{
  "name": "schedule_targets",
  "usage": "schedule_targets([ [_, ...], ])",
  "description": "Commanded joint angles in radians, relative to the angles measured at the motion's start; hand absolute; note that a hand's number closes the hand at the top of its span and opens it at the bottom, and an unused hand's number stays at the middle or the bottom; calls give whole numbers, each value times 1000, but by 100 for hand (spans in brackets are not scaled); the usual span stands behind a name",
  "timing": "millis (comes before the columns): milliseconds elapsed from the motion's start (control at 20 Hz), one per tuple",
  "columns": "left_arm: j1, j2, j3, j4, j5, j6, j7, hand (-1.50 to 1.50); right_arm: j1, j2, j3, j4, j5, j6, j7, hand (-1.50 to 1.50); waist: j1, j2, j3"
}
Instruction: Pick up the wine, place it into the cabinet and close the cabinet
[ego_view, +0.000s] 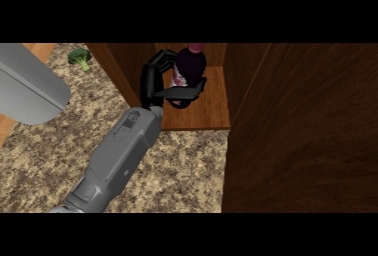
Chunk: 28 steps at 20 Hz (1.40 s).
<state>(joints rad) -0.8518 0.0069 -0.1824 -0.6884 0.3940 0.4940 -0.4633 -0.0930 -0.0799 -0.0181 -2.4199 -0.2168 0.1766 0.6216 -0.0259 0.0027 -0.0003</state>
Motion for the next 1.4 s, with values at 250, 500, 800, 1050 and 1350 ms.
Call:
schedule_targets([
  [250, -99, -7, 23, 174, 21, 55, -157, 150, 37, 19, 12, -120, -65, -12, 42, -150, -11, 3, 0],
  [500, -171, -6, 98, 295, 10, 35, -217, 150, 15, 42, 68, -126, -8, -37, 52, -150, -14, 6, -1],
  [800, -242, -7, 177, 397, 55, -4, -201, 150, 44, 10, 14, -58, -91, 31, -23, -150, -23, 11, 0],
  [1050, -239, -7, 243, 416, 107, -72, -230, 150, 0, 27, 53, -76, -34, -17, 24, -150, -23, 11, -1],
  [1350, -241, -7, 259, 459, 113, -68, -262, 150, 48, 9, 5, -71, -87, 16, -19, -150, -26, 12, 0],
])
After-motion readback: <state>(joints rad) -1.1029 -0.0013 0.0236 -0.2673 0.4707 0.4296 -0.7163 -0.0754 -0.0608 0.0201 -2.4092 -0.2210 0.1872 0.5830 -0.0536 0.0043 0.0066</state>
